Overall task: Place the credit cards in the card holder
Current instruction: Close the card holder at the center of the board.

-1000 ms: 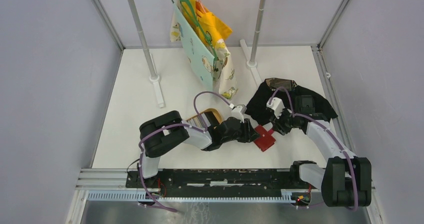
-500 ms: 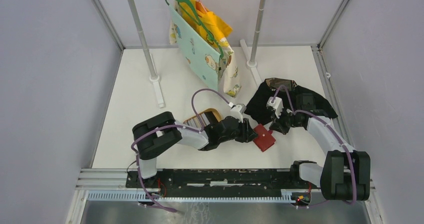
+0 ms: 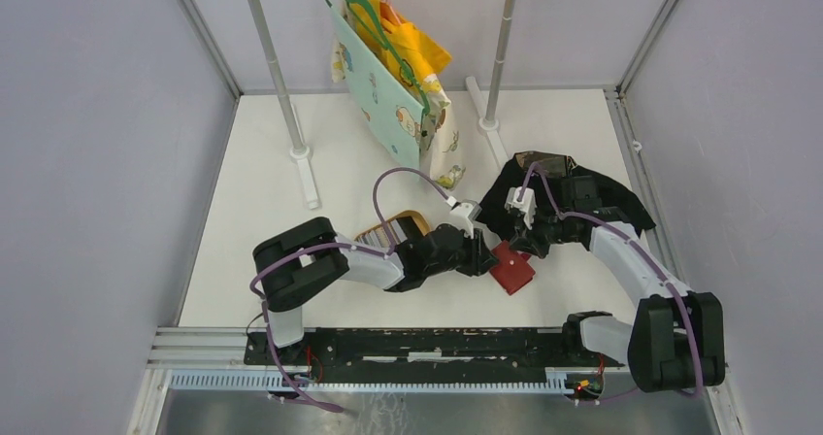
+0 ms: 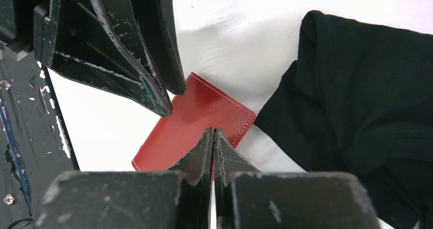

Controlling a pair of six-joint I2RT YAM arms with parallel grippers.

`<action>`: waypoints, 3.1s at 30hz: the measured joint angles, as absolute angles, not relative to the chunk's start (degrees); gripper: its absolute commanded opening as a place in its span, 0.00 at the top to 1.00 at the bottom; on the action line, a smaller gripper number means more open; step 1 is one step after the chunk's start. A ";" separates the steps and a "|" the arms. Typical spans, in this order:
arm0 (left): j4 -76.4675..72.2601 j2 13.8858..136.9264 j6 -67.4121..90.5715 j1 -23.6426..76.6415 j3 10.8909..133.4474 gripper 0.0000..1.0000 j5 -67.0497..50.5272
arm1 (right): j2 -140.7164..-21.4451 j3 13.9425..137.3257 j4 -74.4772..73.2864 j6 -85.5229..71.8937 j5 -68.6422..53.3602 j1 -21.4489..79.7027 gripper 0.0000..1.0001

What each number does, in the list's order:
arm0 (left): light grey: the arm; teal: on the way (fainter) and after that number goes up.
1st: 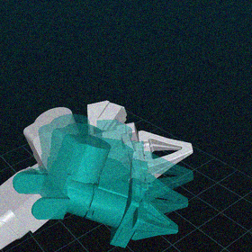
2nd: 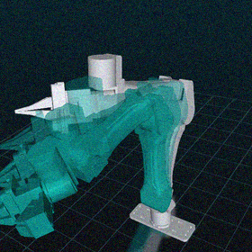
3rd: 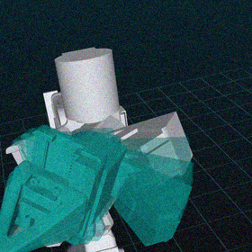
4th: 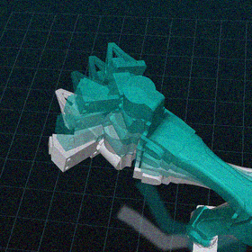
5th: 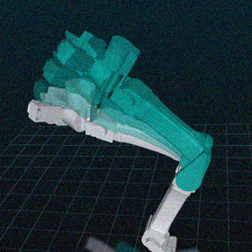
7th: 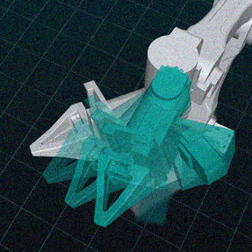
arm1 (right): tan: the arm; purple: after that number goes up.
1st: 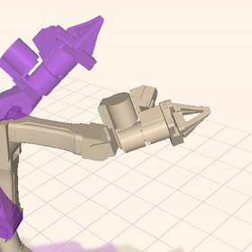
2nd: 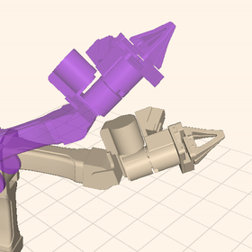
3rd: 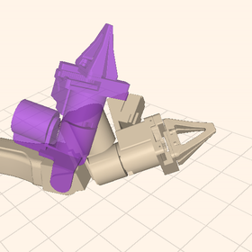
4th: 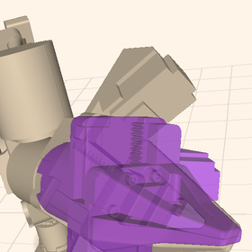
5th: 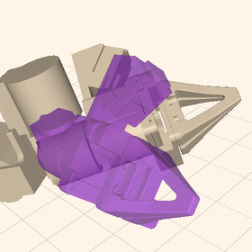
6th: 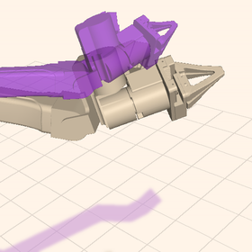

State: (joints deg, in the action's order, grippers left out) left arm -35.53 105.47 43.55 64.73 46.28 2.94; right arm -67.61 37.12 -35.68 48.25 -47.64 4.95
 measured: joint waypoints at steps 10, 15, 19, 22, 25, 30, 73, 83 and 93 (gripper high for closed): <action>-35.05 106.34 39.57 64.73 51.07 0.68 3.51 | -62.24 35.09 -35.29 50.96 -42.37 4.38 0.78; -32.47 106.37 37.19 64.73 51.53 0.53 5.54 | -69.25 35.09 -37.01 52.38 -39.57 5.23 0.77; -31.24 106.37 36.12 64.73 51.44 0.51 6.09 | -70.50 35.05 -37.08 52.34 -37.43 6.76 0.77; -30.98 106.37 35.05 64.73 50.96 0.51 6.02 | -71.09 35.05 -36.93 52.31 -36.64 8.71 0.77; -30.72 106.37 34.30 64.73 49.69 0.51 5.96 | -72.71 35.05 -36.95 52.31 -35.92 11.55 0.77; -29.21 106.26 34.00 64.73 47.05 0.58 6.74 | -75.42 36.03 -36.95 52.36 -36.38 15.55 0.77; -29.41 96.99 33.32 62.04 37.04 0.44 -5.13 | -62.04 37.39 -44.45 63.96 -50.09 6.57 0.50; -32.38 105.25 32.71 62.00 42.76 0.83 -14.41 | -62.96 37.36 -43.62 63.92 -48.05 5.08 0.50; -30.57 104.84 35.24 62.35 43.31 0.98 -10.52 | -63.77 36.64 -41.06 61.36 -44.73 4.03 0.49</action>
